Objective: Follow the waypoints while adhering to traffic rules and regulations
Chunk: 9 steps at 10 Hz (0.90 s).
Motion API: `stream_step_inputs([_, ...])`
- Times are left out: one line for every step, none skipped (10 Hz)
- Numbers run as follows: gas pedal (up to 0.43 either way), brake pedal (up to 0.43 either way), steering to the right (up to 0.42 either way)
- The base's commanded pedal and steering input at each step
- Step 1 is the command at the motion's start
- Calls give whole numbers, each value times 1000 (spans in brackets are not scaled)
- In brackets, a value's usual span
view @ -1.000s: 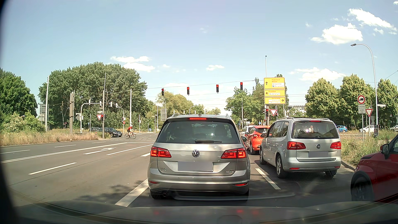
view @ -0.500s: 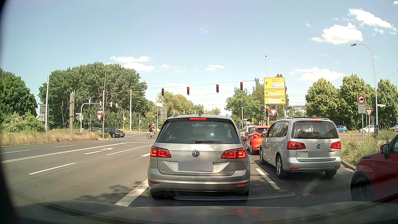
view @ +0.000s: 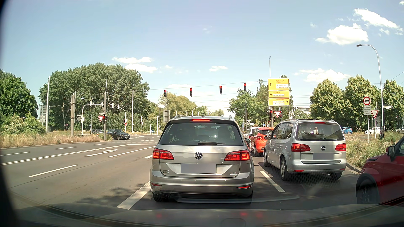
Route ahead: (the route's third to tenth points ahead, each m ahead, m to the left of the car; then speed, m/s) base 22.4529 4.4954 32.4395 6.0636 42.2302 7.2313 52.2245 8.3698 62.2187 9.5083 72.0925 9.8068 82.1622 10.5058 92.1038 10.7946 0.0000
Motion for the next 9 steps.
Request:
stream_step_inputs([0, 323, 3])
stream_step_inputs([0, 323, 3])
stream_step_inputs([0, 323, 3])
stream_step_inputs([0, 323, 3])
stream_step_inputs([0, 323, 3])
stream_step_inputs([0, 323, 3])
stream_step_inputs([0, 323, 3])
stream_step_inputs([0, 323, 3])
stream_step_inputs([0, 323, 3])
